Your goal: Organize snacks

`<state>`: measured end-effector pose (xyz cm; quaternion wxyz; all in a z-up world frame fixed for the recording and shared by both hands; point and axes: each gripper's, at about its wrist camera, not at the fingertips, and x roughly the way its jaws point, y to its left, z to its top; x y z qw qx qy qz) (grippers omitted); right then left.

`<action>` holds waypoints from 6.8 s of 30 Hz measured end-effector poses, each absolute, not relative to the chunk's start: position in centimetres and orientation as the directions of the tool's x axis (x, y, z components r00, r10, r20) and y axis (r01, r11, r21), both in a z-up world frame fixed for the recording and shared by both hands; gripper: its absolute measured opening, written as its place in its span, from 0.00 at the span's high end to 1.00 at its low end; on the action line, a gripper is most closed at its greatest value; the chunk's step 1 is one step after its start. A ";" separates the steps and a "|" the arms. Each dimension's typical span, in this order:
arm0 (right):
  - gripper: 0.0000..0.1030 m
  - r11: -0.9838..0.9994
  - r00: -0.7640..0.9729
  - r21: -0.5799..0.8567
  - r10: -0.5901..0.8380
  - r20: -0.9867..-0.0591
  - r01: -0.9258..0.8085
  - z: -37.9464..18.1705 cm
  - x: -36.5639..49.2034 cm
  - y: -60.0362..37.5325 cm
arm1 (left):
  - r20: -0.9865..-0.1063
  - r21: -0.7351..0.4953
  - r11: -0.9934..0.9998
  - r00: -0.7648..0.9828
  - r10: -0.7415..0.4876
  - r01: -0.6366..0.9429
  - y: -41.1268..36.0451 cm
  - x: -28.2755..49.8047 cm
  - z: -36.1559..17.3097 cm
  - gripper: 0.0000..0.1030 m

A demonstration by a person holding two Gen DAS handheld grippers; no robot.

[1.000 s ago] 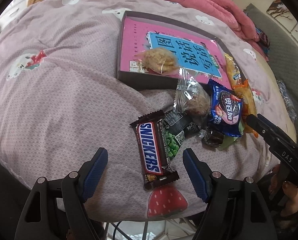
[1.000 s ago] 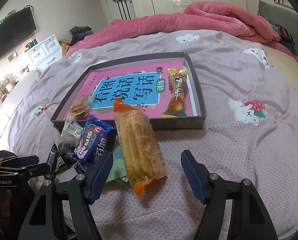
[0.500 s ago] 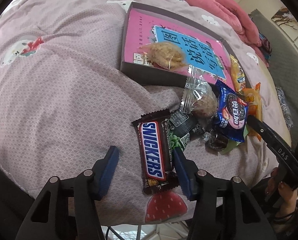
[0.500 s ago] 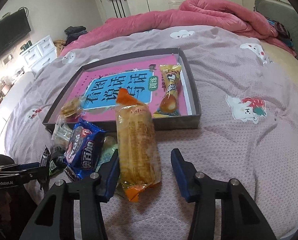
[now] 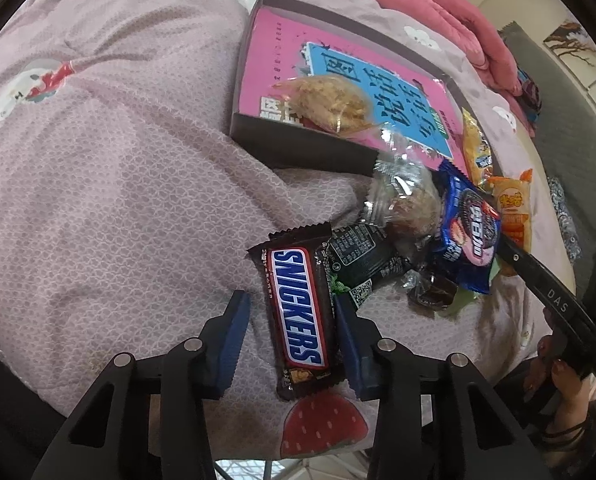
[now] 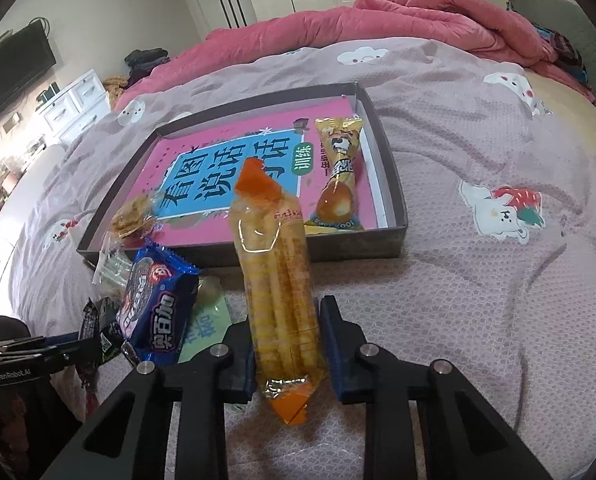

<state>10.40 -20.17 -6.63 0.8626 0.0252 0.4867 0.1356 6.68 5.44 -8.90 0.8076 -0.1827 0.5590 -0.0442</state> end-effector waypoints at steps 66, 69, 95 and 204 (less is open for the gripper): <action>0.76 0.890 0.595 0.329 0.457 -0.662 -0.317 -1.5 10.0 -19.9 | -0.790 -0.219 0.975 0.592 -0.159 -0.029 5.1 5.5 -0.5 0.72; 0.76 0.890 0.599 0.326 0.456 -0.659 -0.319 -1.3 10.0 -19.9 | -0.785 -0.215 0.976 0.599 -0.159 -0.022 4.7 5.9 -0.1 0.72; 0.76 0.883 0.622 0.318 0.469 -0.627 -0.345 -0.1 11.3 -20.3 | -0.762 -0.211 0.978 0.625 -0.168 0.006 1.7 9.0 2.0 0.72; 0.74 0.920 0.468 0.317 0.390 -0.793 -0.230 -6.6 18.7 -19.5 | -0.842 -0.254 0.965 0.476 -0.254 0.066 -2.4 19.4 -6.4 0.72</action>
